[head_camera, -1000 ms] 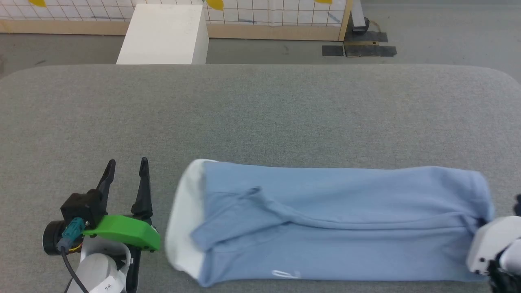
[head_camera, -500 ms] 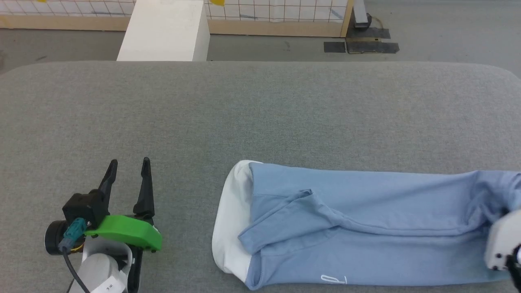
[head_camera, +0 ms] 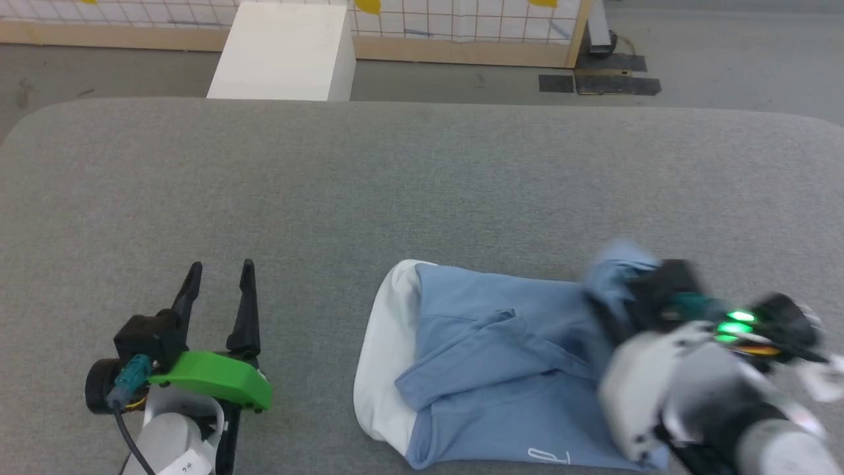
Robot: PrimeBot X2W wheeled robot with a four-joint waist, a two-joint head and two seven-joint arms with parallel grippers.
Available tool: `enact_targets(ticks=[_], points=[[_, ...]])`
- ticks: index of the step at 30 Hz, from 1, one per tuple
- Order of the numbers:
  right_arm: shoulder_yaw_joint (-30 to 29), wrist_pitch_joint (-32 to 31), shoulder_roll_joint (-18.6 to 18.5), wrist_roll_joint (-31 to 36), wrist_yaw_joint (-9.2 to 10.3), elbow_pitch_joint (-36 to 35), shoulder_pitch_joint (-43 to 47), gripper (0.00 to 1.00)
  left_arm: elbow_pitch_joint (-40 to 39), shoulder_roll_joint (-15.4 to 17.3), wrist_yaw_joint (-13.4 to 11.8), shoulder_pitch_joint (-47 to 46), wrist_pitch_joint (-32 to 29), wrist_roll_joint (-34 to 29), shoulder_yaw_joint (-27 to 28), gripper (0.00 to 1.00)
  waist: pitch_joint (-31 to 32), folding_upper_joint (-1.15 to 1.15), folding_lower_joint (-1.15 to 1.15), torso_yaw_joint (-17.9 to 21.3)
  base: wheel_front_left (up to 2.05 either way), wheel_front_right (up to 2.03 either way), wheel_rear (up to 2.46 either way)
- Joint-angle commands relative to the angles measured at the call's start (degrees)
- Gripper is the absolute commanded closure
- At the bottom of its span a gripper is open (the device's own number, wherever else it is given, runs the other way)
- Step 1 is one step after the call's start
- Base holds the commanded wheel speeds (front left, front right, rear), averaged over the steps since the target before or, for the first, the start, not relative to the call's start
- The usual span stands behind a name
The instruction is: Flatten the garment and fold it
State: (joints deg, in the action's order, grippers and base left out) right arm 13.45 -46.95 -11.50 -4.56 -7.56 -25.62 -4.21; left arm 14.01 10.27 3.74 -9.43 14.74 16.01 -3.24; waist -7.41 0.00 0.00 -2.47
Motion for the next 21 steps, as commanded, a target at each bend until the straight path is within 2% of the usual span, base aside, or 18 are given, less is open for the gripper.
enact_targets(ticks=[1, 5, 6, 8, 17, 18, 19, 20, 21], points=[[3.48, -0.02, -0.38, -0.54, 0.08, 1.14, -3.02, 1.0, 0.28, -0.48, 0.46, -0.67, 0.26, -0.55, -0.26, 0.0, -0.45, 0.0, 0.0, -0.8, 0.0, 0.0, 0.0], [12.55, 1.37, 0.94, -1.91, 0.08, 6.95, -8.72, 1.0, 0.81, -1.03, 0.87, -1.52, 0.26, -0.7, -0.67, 0.0, -1.1, 0.0, 0.0, -2.36, 0.0, 0.0, 0.0], [15.63, 2.48, 2.33, -2.58, 0.08, 10.76, -10.9, 1.0, 0.96, -1.36, 1.03, -1.79, 0.26, -0.71, -0.77, 0.0, -1.52, 0.0, 0.0, -3.16, 0.0, 0.0, 0.0], [17.98, 3.72, 3.32, -2.88, 0.08, 14.72, -12.73, 1.0, 1.1, -1.75, 1.2, -2.13, 0.26, -0.76, -0.95, 0.0, -2.16, 0.0, 0.0, -4.06, 0.0, 0.0, 0.0], [21.16, 9.51, 6.92, -4.98, 0.08, 32.28, -17.87, 1.0, 1.36, -2.9, 1.8, -3.55, 0.26, -1.2, -0.55, 0.0, -4.75, 0.0, 0.0, -6.4, 0.0, 0.0, 0.0], [21.05, 10.25, 7.15, -5.16, 0.08, 33.8, -18.26, 0.73, 1.43, -2.97, 1.85, -3.58, 0.26, -1.27, -0.39, 0.0, -4.89, 0.0, 0.0, -6.44, 0.0, 0.0, 0.0], [21.01, 10.9, 7.31, -5.3, 0.08, 34.77, -18.57, 0.21, 1.47, -3.02, 1.91, -3.61, 0.26, -1.32, -0.27, 0.0, -4.99, 0.0, 0.0, -6.46, 0.0, 0.0, 0.0], [20.91, 11.55, 7.5, -5.76, 0.08, 35.84, -18.81, 0.0, 1.52, -3.08, 1.96, -3.62, 0.26, -1.36, -0.07, 0.0, -5.07, 0.0, 0.0, -6.41, 0.0, 0.0, 0.0], [20.85, 12.08, 7.63, -6.23, 0.08, 36.42, -18.97, 0.0, 1.59, -3.12, 2.0, -3.59, 0.26, -1.38, 0.11, 0.0, -5.08, 0.0, 0.0, -6.31, 0.0, 0.0, 0.0]])
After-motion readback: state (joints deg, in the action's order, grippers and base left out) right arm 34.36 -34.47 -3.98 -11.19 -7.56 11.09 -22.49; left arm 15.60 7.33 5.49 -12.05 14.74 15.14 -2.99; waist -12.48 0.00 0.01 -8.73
